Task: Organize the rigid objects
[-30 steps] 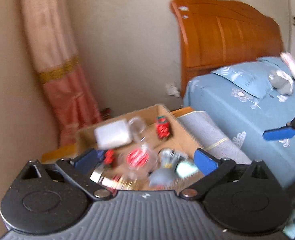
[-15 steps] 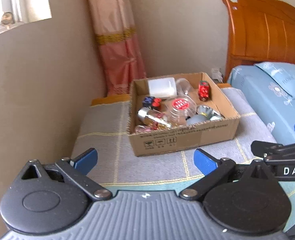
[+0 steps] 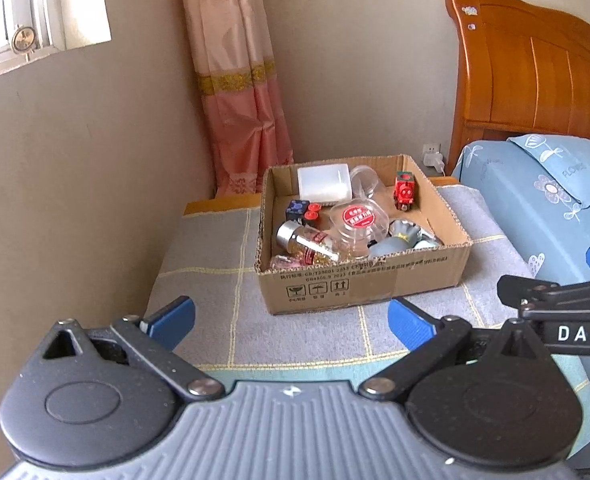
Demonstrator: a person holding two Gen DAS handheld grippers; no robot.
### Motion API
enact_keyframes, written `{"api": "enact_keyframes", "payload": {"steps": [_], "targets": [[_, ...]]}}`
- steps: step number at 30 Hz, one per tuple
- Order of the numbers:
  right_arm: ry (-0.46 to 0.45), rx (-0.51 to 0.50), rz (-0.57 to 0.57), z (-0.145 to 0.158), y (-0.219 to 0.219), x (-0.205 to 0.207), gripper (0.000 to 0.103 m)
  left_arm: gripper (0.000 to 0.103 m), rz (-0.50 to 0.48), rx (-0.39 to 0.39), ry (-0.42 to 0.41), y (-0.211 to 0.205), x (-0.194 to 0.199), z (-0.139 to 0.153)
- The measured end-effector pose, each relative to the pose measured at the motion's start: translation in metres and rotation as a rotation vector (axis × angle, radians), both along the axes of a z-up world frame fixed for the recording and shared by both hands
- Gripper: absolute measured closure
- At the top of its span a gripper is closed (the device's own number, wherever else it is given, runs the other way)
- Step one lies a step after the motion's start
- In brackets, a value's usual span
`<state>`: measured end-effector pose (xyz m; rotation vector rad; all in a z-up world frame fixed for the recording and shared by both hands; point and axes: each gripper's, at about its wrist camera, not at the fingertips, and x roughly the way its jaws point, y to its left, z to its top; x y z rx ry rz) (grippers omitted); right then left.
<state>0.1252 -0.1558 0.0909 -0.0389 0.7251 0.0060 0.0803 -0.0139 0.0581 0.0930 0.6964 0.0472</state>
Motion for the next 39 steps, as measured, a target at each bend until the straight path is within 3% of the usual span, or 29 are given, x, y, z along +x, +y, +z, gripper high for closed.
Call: {"api": "enact_keyframes", "payload": {"steps": [39], "targets": [[0.002,0.002,0.001,0.0023,0.0027,-0.0006,0.000,0.001,0.018,-0.010,0.004,0.0013,-0.0005,-0.0010]]}}
